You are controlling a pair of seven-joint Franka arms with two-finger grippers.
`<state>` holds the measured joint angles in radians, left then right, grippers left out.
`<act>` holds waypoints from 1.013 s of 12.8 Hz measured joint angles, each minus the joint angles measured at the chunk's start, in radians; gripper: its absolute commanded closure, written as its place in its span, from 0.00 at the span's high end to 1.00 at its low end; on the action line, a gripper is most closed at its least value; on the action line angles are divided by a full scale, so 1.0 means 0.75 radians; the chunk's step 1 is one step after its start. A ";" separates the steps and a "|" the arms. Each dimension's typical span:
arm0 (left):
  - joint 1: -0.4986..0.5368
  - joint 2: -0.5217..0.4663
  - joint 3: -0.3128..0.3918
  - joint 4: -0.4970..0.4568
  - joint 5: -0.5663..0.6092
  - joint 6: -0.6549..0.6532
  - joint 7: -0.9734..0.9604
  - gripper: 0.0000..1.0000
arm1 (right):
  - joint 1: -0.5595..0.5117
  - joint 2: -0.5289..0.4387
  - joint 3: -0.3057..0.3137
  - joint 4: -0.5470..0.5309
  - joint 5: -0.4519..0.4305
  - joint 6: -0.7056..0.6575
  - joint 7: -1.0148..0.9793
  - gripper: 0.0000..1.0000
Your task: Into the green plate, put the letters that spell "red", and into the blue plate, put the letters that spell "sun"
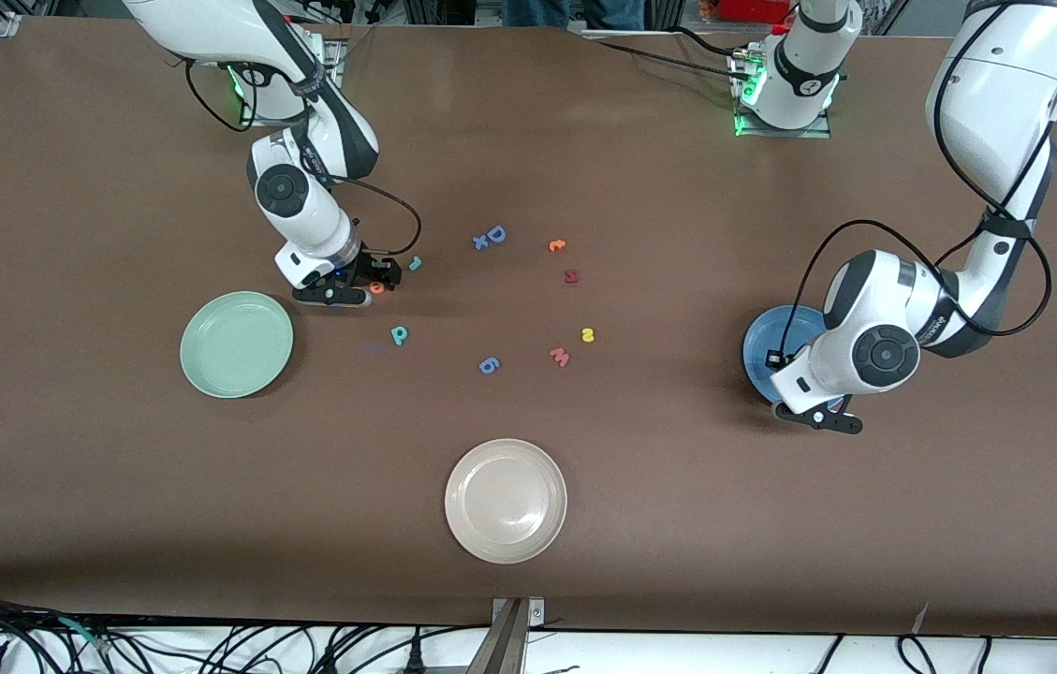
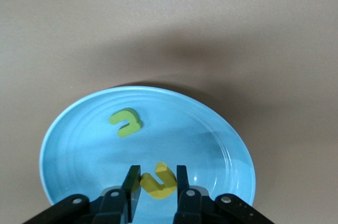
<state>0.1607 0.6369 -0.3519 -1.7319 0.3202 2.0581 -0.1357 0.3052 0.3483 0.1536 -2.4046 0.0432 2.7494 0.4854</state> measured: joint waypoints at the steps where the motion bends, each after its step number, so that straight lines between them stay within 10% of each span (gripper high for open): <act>1: -0.004 0.004 -0.006 0.000 0.000 0.000 0.000 1.00 | 0.000 0.000 0.001 -0.001 0.000 0.000 0.000 0.56; 8: -0.042 -0.010 -0.173 0.002 0.000 -0.001 -0.169 1.00 | -0.003 0.000 0.003 -0.008 -0.010 0.022 0.000 0.26; 13: -0.310 -0.016 -0.229 0.051 0.000 0.000 -0.605 1.00 | -0.003 -0.007 0.009 -0.008 -0.010 0.031 0.000 0.18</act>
<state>-0.0720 0.6249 -0.5235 -1.6941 0.3202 2.0584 -0.5897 0.3033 0.3430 0.1603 -2.4108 0.0359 2.7725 0.4853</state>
